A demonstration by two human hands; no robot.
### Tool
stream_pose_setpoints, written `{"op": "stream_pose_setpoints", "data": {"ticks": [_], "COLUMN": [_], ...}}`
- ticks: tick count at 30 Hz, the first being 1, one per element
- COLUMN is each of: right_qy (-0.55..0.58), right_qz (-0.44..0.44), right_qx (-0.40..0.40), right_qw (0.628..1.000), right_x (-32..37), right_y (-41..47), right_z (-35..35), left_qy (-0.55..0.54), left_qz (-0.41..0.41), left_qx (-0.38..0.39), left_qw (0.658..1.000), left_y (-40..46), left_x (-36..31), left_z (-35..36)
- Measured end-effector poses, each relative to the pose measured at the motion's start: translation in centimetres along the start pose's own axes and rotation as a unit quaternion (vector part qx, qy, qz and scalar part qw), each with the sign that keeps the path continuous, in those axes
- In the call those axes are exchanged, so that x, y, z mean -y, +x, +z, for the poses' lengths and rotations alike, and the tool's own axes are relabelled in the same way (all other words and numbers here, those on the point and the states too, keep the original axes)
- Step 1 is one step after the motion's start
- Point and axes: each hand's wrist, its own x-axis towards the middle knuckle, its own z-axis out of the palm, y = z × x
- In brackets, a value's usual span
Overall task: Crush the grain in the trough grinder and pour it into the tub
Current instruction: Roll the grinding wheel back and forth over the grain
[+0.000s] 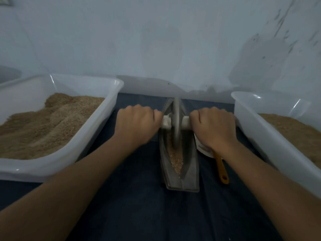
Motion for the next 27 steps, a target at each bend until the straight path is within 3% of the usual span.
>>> {"op": "stream_pose_setpoints", "data": {"ticks": [6,10,12,15,18,23,27], "right_qy": [0.093,0.112,0.097,0.041,0.005,0.050,0.020], "right_qz": [-0.071,-0.078,-0.067,-0.028,0.006,0.092,0.066], "right_qx": [-0.081,-0.099,-0.106,-0.061,0.011,0.068,0.009], "right_qw": [0.990,0.986,0.987,0.997,1.000,0.992,0.998], "right_x": [0.2,0.0,0.1,0.2,-0.5,-0.6,0.2], "right_y": [-4.3,-4.0,-2.9,-0.3,2.5,3.6,0.4], "right_z": [-2.0,-1.1,-0.4,0.6,2.2,2.5,1.1], "left_qy": [-0.088,-0.094,-0.033,0.002,-0.038,-0.098,-0.032], "left_qz": [-0.097,-0.102,-0.056,0.000,-0.051,-0.148,-0.033], "left_qx": [-0.085,-0.075,-0.065,-0.036,0.006,0.049,-0.011], "left_qw": [0.988,0.987,0.996,0.999,0.998,0.983,0.999], "left_y": [-4.3,-4.6,-3.7,-2.0,0.8,5.8,2.1], "left_x": [-1.1,-1.4,-1.3,-0.5,0.1,1.6,0.0], "left_z": [-3.2,-3.1,-2.0,-0.2,1.2,1.9,0.6]}}
